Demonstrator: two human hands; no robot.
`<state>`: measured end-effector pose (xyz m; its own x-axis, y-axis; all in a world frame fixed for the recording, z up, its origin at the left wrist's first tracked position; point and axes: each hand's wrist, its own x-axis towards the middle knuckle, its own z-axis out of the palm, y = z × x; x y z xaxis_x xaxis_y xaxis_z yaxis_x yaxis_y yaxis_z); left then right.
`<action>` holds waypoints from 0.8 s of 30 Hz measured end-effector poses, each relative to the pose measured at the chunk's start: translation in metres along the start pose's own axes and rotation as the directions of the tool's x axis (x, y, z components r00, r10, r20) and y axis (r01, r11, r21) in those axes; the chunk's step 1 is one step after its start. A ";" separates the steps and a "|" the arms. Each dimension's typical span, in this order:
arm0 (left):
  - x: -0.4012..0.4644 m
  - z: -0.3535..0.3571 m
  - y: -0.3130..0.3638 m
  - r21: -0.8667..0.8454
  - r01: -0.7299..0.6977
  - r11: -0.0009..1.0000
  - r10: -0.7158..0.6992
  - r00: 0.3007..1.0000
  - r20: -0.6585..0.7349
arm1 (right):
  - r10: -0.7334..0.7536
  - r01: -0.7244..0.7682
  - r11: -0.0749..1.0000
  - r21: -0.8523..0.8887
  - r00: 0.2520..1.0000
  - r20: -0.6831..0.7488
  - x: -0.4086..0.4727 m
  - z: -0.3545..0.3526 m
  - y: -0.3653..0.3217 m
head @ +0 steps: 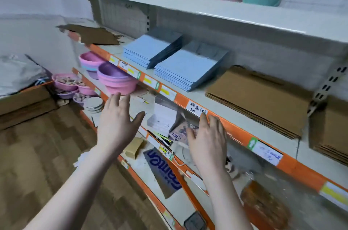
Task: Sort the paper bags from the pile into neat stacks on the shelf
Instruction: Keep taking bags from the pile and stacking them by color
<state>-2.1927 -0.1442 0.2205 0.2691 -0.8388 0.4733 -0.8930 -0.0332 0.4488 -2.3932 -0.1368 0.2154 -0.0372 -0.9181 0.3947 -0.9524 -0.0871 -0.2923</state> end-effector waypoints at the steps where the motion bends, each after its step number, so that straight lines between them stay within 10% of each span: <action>1: 0.002 -0.005 -0.017 0.014 0.024 1.000 -0.023 1.000 -0.013 | -0.028 0.028 1.000 0.006 1.000 0.014 0.004 0.004 -0.014; 24: 0.292 0.006 -0.255 0.134 0.227 0.965 -0.198 0.959 -0.205 | -0.233 0.249 0.951 0.184 0.967 -0.104 0.297 0.223 -0.275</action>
<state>-1.8889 -0.3845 0.2399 0.5082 -0.6864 0.5202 -0.8486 -0.2957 0.4388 -2.0745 -0.4716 0.2185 0.1547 -0.8268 0.5407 -0.8591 -0.3829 -0.3396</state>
